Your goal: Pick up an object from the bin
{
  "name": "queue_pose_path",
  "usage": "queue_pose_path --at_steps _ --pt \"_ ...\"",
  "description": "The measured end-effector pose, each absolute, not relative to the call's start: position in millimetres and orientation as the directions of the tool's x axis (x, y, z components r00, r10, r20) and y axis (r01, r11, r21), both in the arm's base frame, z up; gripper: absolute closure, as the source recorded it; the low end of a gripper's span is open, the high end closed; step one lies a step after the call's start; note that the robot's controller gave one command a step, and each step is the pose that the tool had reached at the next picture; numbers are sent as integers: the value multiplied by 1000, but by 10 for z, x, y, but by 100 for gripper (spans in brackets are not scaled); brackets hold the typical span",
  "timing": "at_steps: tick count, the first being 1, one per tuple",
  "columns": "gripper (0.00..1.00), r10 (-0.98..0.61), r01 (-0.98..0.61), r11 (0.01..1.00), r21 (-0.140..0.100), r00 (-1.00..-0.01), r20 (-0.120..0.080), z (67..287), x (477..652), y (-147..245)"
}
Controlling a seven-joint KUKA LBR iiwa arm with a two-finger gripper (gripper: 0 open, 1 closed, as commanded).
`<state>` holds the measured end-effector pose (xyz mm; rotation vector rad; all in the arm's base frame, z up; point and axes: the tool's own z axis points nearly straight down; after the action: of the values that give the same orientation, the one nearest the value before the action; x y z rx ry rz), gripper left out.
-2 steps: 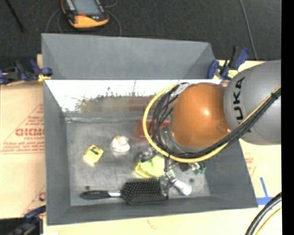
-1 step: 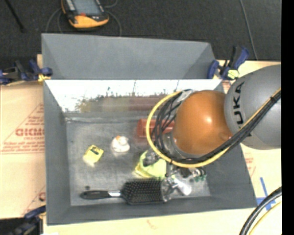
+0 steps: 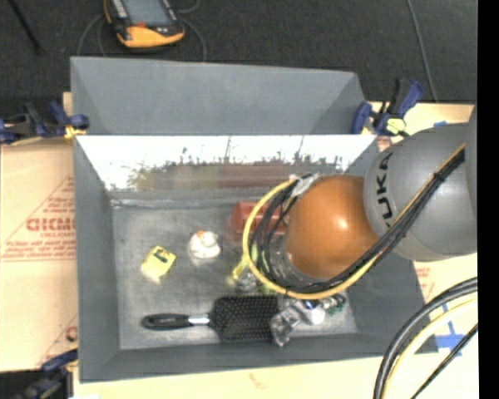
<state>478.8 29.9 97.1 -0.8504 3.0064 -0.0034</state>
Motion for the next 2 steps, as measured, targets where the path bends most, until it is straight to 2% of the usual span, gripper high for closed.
queue_pose_path --at_steps 1,2 --pt "100 -285 -285 959 2 -958 -32 801 4818 124" --pt "100 -285 -285 959 2 -958 -31 801 4818 124"
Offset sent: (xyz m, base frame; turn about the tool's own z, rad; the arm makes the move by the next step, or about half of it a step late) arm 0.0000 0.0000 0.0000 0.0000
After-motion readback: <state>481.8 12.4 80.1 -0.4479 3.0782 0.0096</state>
